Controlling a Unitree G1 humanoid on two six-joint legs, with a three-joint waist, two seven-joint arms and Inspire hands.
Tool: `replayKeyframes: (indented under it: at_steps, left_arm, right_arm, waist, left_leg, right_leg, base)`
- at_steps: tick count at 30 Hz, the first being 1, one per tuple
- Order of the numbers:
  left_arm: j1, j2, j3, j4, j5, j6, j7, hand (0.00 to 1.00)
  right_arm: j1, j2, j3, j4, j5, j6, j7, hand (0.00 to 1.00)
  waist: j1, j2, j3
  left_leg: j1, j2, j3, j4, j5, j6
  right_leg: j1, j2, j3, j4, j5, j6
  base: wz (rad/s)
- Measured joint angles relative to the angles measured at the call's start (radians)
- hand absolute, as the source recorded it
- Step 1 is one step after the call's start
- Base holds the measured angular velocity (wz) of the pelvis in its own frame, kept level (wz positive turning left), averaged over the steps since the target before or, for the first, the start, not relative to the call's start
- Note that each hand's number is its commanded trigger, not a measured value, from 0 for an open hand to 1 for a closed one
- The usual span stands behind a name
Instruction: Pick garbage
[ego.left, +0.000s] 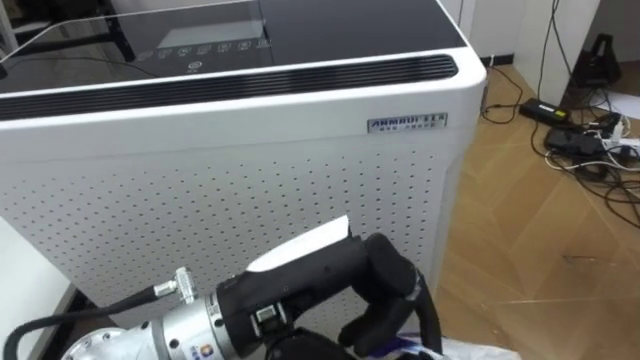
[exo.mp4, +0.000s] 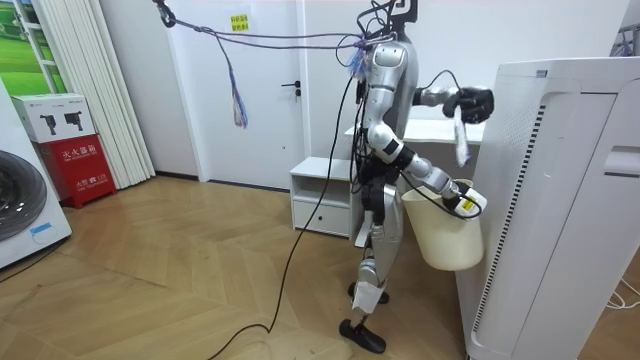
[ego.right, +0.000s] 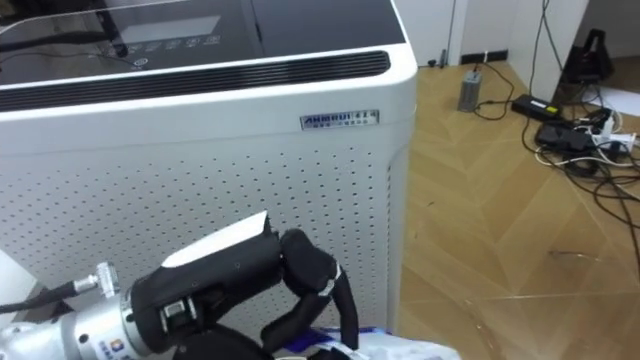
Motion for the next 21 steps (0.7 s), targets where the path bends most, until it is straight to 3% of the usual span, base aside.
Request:
replayKeyframes:
  at_steps: [3,5,8,12,21]
  left_arm:
    - [0.032,-0.006,-0.008,0.052,0.060,0.000,0.000,1.00]
    - [0.037,-0.030,-0.009,0.149,0.113,0.000,0.004,1.00]
    - [0.039,-0.042,-0.012,0.265,0.128,0.000,0.045,1.00]
    - [0.040,-0.062,-0.012,0.336,0.128,0.000,0.089,1.00]
    - [0.045,-0.137,-0.013,0.483,0.131,-0.001,0.116,1.00]
  right_arm:
    - [-0.026,0.009,0.004,0.009,0.000,0.000,-0.004,1.00]
    - [-0.049,0.015,0.004,0.045,0.005,0.000,-0.005,1.00]
    - [-0.067,0.022,0.013,0.096,0.017,-0.001,-0.018,1.00]
    - [-0.099,0.025,0.013,0.131,0.035,-0.001,-0.037,1.00]
    - [-0.120,0.056,0.013,0.185,0.045,-0.012,-0.057,1.00]
  waist:
    - [-0.001,-0.002,0.0023]
    - [-0.002,-0.006,0.0056]
    - [-0.003,-0.006,0.0071]
    - [-0.001,-0.007,0.0078]
    - [-0.002,-0.022,0.0146]
  left_leg:
    - [-0.063,-0.001,-0.005,0.022,0.004,0.000]
    - [-0.091,-0.001,-0.007,0.027,0.008,0.000]
    - [-0.099,-0.001,-0.010,0.027,0.008,-0.001]
    - [-0.146,-0.001,-0.008,0.036,0.011,0.001]
    - [-0.209,0.001,0.017,0.046,0.011,0.001]
  right_leg:
    - [-0.060,-0.002,-0.004,0.016,0.005,-0.003]
    - [-0.088,-0.003,-0.002,0.020,0.007,-0.006]
    - [-0.092,-0.003,-0.010,0.017,0.007,-0.006]
    - [-0.138,-0.005,-0.010,0.021,0.013,-0.006]
    - [-0.227,-0.006,0.013,0.058,0.012,-0.006]
  base:
    - [0.04]
    - [0.00]
    - [0.04]
    - [-0.02]
    - [-0.09]
